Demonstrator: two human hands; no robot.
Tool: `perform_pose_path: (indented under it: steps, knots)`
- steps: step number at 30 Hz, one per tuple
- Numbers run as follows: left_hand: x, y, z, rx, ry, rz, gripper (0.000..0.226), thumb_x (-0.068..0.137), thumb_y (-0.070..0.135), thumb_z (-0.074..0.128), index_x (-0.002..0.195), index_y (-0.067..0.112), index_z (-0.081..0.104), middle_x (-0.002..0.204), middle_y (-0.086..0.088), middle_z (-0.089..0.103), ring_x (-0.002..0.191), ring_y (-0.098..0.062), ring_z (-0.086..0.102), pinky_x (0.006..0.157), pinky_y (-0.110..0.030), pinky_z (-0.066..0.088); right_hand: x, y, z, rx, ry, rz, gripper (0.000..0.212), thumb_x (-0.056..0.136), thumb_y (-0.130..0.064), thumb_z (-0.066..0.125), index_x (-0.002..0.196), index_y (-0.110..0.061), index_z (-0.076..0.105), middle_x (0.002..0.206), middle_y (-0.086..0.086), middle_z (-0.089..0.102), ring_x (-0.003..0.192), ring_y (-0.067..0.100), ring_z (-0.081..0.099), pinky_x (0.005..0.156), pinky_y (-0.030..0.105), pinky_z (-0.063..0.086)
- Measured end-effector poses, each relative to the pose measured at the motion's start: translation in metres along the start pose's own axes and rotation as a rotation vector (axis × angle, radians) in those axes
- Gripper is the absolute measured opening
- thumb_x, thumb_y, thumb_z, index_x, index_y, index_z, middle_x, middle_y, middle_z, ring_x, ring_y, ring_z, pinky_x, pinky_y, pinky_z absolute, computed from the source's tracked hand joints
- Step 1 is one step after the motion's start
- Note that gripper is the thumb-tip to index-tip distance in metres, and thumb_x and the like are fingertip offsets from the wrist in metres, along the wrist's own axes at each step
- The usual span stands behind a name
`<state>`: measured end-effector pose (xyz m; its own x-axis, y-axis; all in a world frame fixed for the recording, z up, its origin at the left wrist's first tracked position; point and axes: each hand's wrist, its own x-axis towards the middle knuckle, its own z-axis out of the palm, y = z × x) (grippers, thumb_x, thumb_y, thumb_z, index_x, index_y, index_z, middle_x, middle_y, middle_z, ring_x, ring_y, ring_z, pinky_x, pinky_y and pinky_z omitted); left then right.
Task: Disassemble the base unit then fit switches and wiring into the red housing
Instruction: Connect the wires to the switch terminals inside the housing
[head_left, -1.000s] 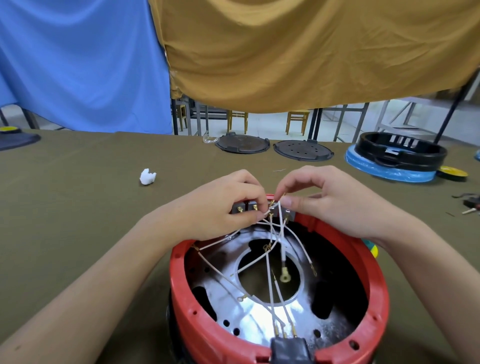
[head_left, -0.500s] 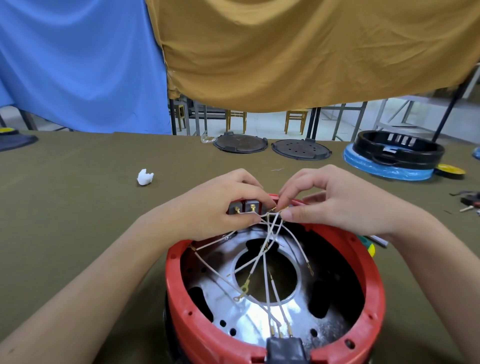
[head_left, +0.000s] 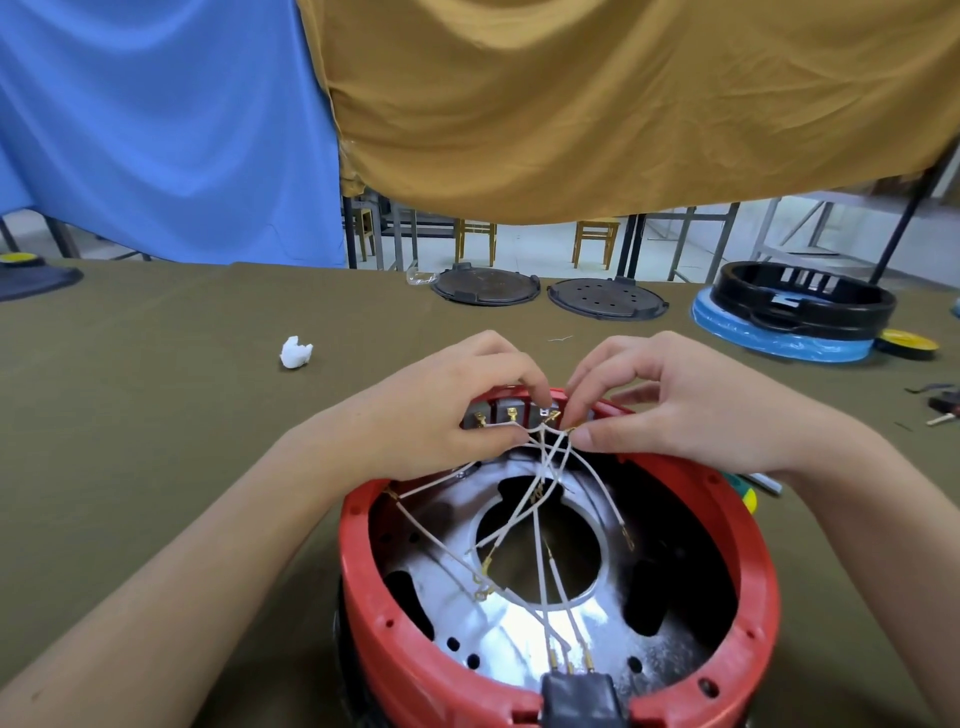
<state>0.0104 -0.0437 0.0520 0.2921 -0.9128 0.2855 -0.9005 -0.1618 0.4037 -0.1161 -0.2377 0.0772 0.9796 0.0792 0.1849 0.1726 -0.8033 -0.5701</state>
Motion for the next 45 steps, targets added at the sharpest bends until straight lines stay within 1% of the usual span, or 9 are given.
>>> perform_pose_path:
  steps: [4,9,14,22,30,35,40,43,45]
  knots:
    - [0.0,0.0,-0.001,0.021,-0.013,-0.004,0.007,0.092,0.027,0.067,0.096,0.033,0.068,0.122,0.013,0.048,0.097,0.012,0.049,0.089,-0.016,0.04,0.0,0.0,0.001,-0.004,-0.005,-0.003,0.007,0.077,-0.039,0.078,0.083,-0.038,0.077,0.105,-0.016,0.062,0.102,0.005,0.061,0.096,0.043,0.048]
    - [0.001,0.001,0.0,0.018,-0.013,-0.017,0.007,0.093,0.026,0.066,0.092,0.033,0.066,0.12,0.013,0.049,0.094,0.007,0.051,0.086,-0.014,0.041,0.0,0.003,0.001,-0.015,0.022,0.009,0.01,0.078,-0.045,0.071,0.086,-0.04,0.075,0.107,-0.015,0.061,0.105,0.009,0.06,0.098,0.044,0.047]
    - [0.001,0.002,0.0,0.046,0.008,-0.014,0.008,0.093,0.027,0.065,0.09,0.035,0.064,0.118,0.013,0.05,0.1,0.0,0.053,0.088,-0.017,0.042,0.001,0.001,0.006,-0.037,0.028,0.02,0.018,0.079,-0.055,0.069,0.086,-0.04,0.074,0.107,-0.018,0.059,0.106,0.002,0.058,0.099,0.041,0.045]
    - [0.001,0.003,0.001,0.012,0.023,-0.021,0.015,0.09,0.024,0.067,0.085,0.037,0.063,0.115,0.012,0.051,0.096,-0.001,0.054,0.083,-0.015,0.043,0.002,-0.001,0.011,-0.156,0.171,0.096,0.026,0.069,-0.063,0.069,0.079,-0.04,0.072,0.104,-0.023,0.056,0.102,-0.003,0.054,0.095,0.036,0.046]
    - [0.001,0.005,0.0,-0.007,0.03,-0.02,0.024,0.087,0.022,0.069,0.08,0.043,0.06,0.116,0.013,0.051,0.095,0.001,0.054,0.084,-0.015,0.043,0.003,-0.005,0.018,-0.205,0.178,0.079,0.014,0.071,-0.049,0.077,0.074,-0.037,0.074,0.106,-0.025,0.054,0.104,0.001,0.05,0.087,0.029,0.04]
    - [0.001,0.003,0.0,-0.002,0.017,-0.02,0.014,0.086,0.026,0.071,0.082,0.038,0.064,0.118,0.013,0.05,0.1,0.0,0.054,0.089,-0.022,0.046,0.005,-0.005,0.026,-0.276,0.165,0.048,0.008,0.075,-0.039,0.078,0.074,-0.034,0.073,0.107,-0.025,0.054,0.101,-0.003,0.046,0.08,0.008,0.033]
    - [0.001,0.003,0.0,0.0,0.014,-0.02,0.011,0.087,0.028,0.072,0.083,0.036,0.066,0.119,0.012,0.049,0.104,-0.001,0.054,0.093,-0.026,0.046,0.004,-0.006,0.027,-0.3,0.198,0.008,0.005,0.075,-0.032,0.078,0.073,-0.031,0.074,0.104,-0.023,0.056,0.098,-0.002,0.046,0.081,0.018,0.038]
    - [0.001,0.004,0.0,-0.002,0.014,-0.026,0.014,0.087,0.028,0.072,0.081,0.038,0.064,0.12,0.013,0.049,0.106,-0.001,0.054,0.094,-0.028,0.046,0.004,-0.008,0.028,-0.32,0.204,-0.016,0.004,0.076,-0.03,0.078,0.073,-0.031,0.074,0.103,-0.023,0.057,0.097,-0.001,0.047,0.08,0.013,0.037]
    - [0.001,0.004,0.0,-0.009,0.016,-0.025,0.014,0.086,0.027,0.072,0.08,0.037,0.065,0.119,0.013,0.05,0.106,-0.002,0.054,0.094,-0.028,0.046,0.004,-0.008,0.028,-0.315,0.224,-0.022,0.004,0.076,-0.029,0.078,0.074,-0.031,0.074,0.102,-0.022,0.058,0.097,0.002,0.049,0.082,0.017,0.037]
